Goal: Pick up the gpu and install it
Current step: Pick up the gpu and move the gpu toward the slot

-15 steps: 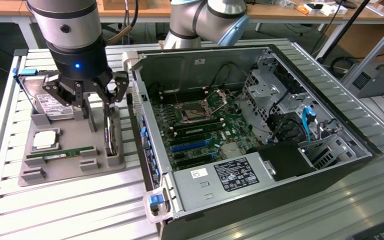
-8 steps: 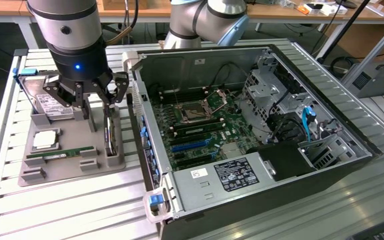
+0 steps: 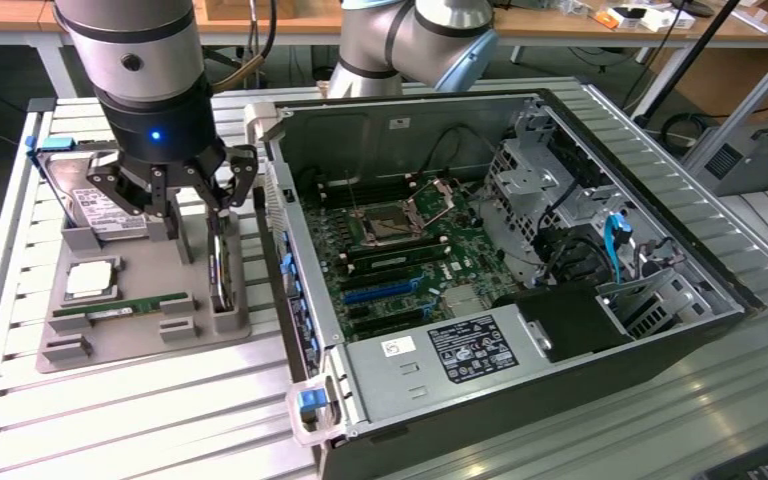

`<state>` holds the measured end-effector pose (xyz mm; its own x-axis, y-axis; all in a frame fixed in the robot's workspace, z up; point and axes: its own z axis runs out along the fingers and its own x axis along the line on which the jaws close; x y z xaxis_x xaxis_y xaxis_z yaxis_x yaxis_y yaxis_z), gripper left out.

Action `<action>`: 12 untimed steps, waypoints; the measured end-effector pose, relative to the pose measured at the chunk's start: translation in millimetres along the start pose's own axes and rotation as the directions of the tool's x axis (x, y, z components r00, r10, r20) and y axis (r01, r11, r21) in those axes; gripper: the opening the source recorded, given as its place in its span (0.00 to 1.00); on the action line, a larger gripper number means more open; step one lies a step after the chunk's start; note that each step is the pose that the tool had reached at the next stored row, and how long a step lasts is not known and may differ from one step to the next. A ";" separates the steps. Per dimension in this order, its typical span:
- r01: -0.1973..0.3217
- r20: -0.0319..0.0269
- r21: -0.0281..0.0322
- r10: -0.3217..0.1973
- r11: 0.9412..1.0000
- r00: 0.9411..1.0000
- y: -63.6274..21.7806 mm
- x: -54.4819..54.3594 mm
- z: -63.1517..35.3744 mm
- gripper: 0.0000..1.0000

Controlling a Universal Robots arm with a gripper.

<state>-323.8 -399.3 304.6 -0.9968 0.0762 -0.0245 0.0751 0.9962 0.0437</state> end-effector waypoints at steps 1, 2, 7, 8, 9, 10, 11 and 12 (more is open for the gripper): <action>0.000 0.000 0.000 0.000 1.000 1.000 0.0 0.0 0.1 0.48; 0.000 0.000 0.000 0.000 1.000 1.000 0.0 0.0 0.4 0.48; 0.000 0.000 0.000 0.000 1.000 1.000 -0.1 0.1 2.6 0.48; 0.000 0.000 0.000 0.000 1.000 1.000 -0.1 0.1 2.7 0.48; 0.000 0.000 0.000 0.000 1.000 1.000 -0.1 0.1 2.9 0.48; 0.000 0.000 0.000 0.000 1.000 1.000 -0.1 0.1 3.0 0.48; 0.000 0.000 0.001 0.000 1.000 1.000 0.1 -0.2 3.3 0.48; 0.000 0.000 0.001 0.000 1.000 1.000 0.4 -0.7 3.5 0.48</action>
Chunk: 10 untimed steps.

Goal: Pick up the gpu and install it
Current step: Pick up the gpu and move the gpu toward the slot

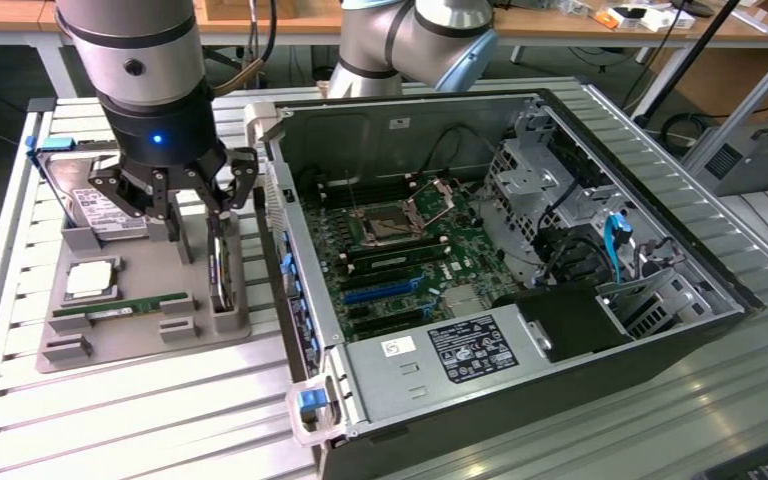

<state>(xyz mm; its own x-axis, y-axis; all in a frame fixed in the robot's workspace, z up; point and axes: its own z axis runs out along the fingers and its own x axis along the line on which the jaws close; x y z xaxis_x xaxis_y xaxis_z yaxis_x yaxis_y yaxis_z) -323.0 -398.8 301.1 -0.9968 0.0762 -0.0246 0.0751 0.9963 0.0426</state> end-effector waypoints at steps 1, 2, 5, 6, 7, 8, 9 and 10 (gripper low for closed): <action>0.000 0.000 0.001 0.000 1.000 1.000 0.3 -0.7 0.4 0.48; 0.000 0.000 0.002 0.000 1.000 1.000 0.4 -1.1 0.8 0.48; 0.000 0.000 0.005 0.000 1.000 1.000 1.0 -3.2 2.5 0.48; 0.000 0.001 0.007 0.000 1.000 1.000 1.3 -4.1 3.0 0.48; 0.000 0.001 0.009 0.000 1.000 1.000 1.7 -5.6 3.6 0.48; 0.000 0.001 0.010 0.000 1.000 1.000 2.0 -6.3 4.2 0.48; 0.000 0.001 0.011 0.000 1.000 1.000 2.6 -6.6 4.7 0.48; 0.000 0.001 0.013 0.000 1.000 1.000 3.4 -6.7 5.1 0.48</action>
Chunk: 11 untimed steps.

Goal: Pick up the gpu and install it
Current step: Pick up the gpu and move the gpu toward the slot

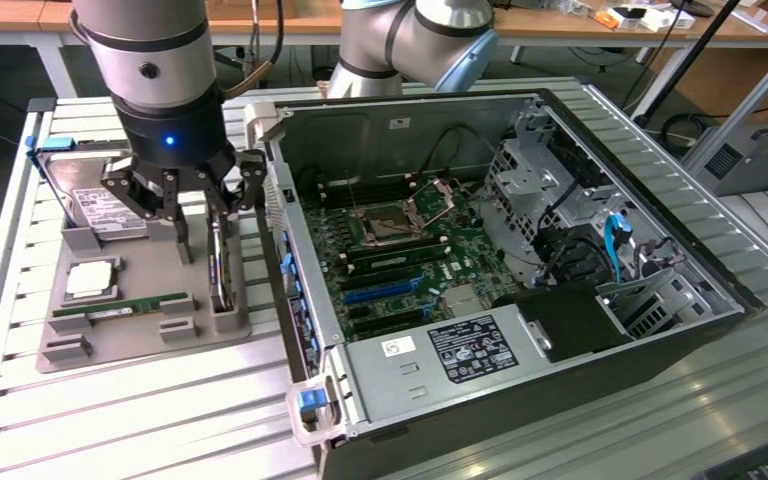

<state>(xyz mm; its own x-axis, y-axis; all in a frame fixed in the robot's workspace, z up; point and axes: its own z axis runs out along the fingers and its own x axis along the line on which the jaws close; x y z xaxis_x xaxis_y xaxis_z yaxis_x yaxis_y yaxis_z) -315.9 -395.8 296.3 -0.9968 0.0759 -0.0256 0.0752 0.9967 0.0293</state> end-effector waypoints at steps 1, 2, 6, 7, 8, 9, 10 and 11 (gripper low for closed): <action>0.000 0.000 0.001 0.000 1.000 1.000 0.7 0.0 0.3 0.48; 0.000 0.000 0.003 0.000 1.000 1.000 1.5 0.2 0.9 0.48; 0.000 0.001 0.008 0.000 1.000 1.000 2.2 0.2 3.4 0.48; 0.000 0.001 0.009 0.000 1.000 1.000 2.2 0.2 4.0 0.48; 0.000 0.001 0.010 0.000 1.000 1.000 2.2 0.3 5.2 0.48; 0.000 0.001 0.011 0.000 1.000 1.000 2.3 0.3 6.2 0.48; 0.000 0.001 0.012 0.000 1.000 1.000 2.3 0.3 7.5 0.48; 0.000 0.001 0.014 0.000 1.000 1.000 2.5 0.3 8.5 0.48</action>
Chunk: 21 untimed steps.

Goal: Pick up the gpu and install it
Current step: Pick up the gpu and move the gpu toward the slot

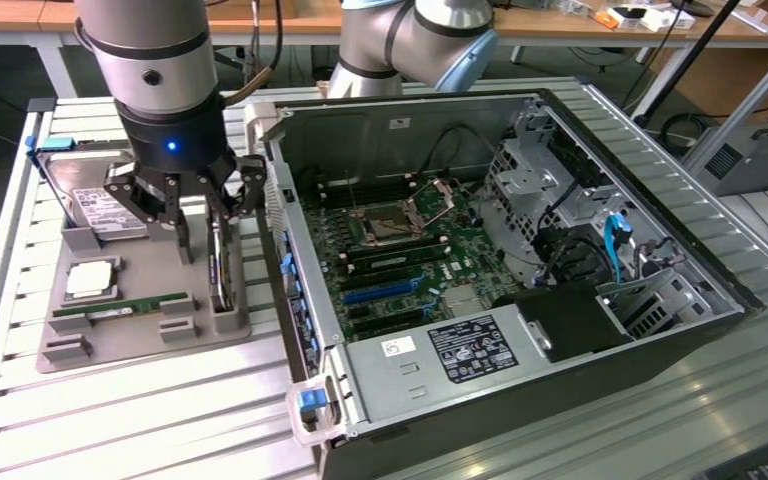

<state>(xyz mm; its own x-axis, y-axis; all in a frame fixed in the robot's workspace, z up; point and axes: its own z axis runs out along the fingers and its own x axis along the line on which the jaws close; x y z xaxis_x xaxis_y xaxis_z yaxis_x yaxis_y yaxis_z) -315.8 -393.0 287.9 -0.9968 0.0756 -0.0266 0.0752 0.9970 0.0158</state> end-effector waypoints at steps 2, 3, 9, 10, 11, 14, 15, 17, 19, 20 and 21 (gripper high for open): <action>0.000 0.000 0.004 0.000 1.000 1.000 0.7 -0.2 2.0 0.48; 0.000 0.000 0.006 0.000 1.000 1.000 1.2 -0.3 3.1 0.48; 0.001 0.002 0.022 -0.001 1.000 1.000 9.6 -1.5 11.2 0.48; 0.001 0.002 0.025 -0.001 1.000 1.000 10.6 -1.6 12.0 0.48; 0.001 0.002 0.026 -0.001 1.000 1.000 11.4 -1.6 12.8 0.48; 0.001 0.003 0.032 -0.001 0.999 1.000 13.7 -1.5 15.9 0.48; 0.001 0.002 0.034 -0.001 0.999 1.000 14.0 -1.5 16.5 0.48; 0.001 0.003 0.037 -0.001 0.999 1.000 16.7 -1.4 19.2 0.48; 0.001 0.003 0.041 -0.001 0.999 1.000 21.8 -1.2 21.9 0.48; 0.001 0.003 0.042 -0.001 0.999 1.000 23.1 -1.1 22.8 0.48; 0.001 0.003 0.043 -0.001 0.999 1.000 24.6 -1.0 23.9 0.48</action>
<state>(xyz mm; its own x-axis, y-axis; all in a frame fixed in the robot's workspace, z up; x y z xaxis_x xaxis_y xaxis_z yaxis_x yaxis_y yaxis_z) -312.3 -368.3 264.4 -0.9968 0.0743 -0.0299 0.0751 0.9968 -0.0274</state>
